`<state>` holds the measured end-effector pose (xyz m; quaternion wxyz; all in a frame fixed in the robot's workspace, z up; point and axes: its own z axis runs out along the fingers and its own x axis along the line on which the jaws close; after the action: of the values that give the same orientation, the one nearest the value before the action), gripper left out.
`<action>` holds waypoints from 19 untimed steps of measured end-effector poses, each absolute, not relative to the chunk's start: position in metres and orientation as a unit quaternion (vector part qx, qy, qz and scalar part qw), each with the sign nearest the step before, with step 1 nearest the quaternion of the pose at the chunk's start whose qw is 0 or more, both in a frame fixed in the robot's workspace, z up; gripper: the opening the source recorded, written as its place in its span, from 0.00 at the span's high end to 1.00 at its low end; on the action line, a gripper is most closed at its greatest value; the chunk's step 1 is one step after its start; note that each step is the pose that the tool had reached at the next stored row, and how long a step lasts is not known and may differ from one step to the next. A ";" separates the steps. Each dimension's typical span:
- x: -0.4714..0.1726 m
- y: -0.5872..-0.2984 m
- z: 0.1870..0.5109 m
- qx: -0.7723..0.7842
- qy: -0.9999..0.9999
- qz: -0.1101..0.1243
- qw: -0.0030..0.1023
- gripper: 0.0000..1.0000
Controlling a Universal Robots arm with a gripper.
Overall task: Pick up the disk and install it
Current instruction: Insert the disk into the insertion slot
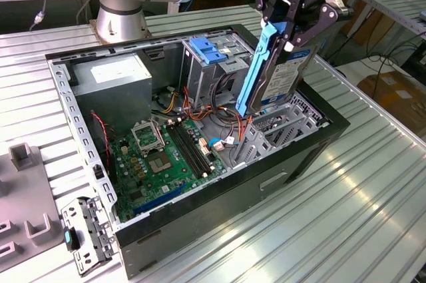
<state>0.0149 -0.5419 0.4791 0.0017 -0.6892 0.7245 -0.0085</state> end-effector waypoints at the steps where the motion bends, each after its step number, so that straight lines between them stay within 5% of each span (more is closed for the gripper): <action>1: 0.015 -0.542 0.479 -0.689 0.725 -0.009 0.002 0.63; 19: 0.028 -0.549 0.475 -0.689 0.725 -0.008 0.002 0.63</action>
<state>0.0283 -0.5489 0.4753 0.0018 -0.6892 0.7245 -0.0085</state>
